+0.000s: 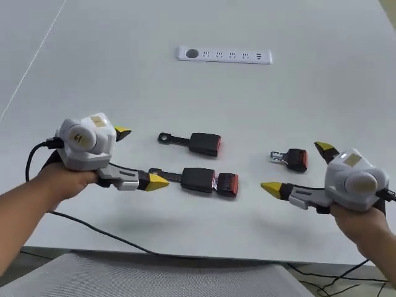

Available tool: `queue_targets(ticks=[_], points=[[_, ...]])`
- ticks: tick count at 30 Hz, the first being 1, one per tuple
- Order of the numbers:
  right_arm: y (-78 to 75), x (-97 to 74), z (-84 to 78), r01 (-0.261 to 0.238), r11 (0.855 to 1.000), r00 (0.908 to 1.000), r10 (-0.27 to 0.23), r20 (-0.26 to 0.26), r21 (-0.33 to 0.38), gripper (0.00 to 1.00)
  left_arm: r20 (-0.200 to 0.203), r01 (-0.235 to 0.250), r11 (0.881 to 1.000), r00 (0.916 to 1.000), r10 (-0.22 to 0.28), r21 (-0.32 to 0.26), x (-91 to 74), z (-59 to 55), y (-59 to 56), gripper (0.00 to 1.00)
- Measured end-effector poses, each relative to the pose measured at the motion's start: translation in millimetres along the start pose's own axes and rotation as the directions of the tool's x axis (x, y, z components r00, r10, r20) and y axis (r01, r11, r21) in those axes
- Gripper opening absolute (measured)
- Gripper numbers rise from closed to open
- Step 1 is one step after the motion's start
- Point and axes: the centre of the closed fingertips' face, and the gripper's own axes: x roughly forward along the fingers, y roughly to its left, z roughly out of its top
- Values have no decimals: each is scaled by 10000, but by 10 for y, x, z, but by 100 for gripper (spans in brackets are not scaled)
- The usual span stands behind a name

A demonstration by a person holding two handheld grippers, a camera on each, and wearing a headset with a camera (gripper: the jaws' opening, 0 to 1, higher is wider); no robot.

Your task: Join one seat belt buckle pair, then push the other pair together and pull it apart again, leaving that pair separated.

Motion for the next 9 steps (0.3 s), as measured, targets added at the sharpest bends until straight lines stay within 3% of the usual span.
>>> queue_targets(ticks=[9], points=[[109,-110,-128,61,10000,9999,-61,-120,4,100,144,-115,9997,9998,118,-212,-272,-188,-16,100]])
